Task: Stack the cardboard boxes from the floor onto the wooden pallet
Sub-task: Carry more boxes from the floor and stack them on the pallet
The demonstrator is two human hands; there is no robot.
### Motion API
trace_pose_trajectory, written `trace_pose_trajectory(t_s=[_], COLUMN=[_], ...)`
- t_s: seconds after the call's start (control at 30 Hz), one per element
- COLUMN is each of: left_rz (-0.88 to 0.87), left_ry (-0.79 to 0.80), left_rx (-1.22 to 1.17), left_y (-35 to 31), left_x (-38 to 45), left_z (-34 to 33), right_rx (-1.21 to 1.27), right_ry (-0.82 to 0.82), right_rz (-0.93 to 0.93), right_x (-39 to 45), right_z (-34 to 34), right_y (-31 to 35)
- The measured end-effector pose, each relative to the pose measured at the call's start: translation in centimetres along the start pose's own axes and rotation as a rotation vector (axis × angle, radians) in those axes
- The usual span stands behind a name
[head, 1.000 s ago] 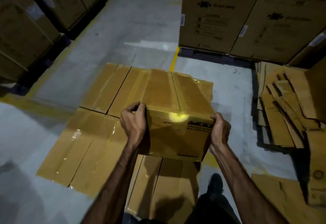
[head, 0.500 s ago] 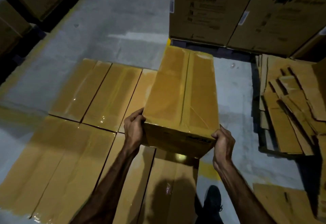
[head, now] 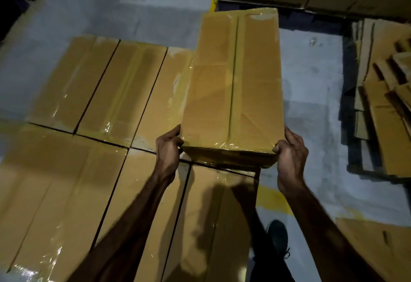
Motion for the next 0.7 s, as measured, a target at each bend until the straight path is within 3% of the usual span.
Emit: trace_pose_trajectory(t_s=[0.33,0.53,0.7], left_rz=[0.008,-0.013,-0.064], left_ry=[0.041,0.086,0.15], left_rx=[0.079,0.121,0.256], left_y=[2.5,2.4,2.1], left_x=[2.0,1.9,2.8], left_z=[-1.2,-0.9,0.0], right_rx=[-0.05,-0.125,-0.211], right_ry=[0.022,0.066,0.197], right_rz=[-0.016,-0.022,-0.009], right_x=[0.9,1.1,1.1], right_z=[1.1,1.6,2.4], right_y=[-6.2,-6.6,-5.7])
Point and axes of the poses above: each hand's wrist, its own x-axis towards the middle knuckle, its own z-axis out of the back of the hand, y = z × x, the point moved 6 cm from there along x, towards the middle knuckle, and after that the axes turned 1 degree about x, right-handed, at the moved point
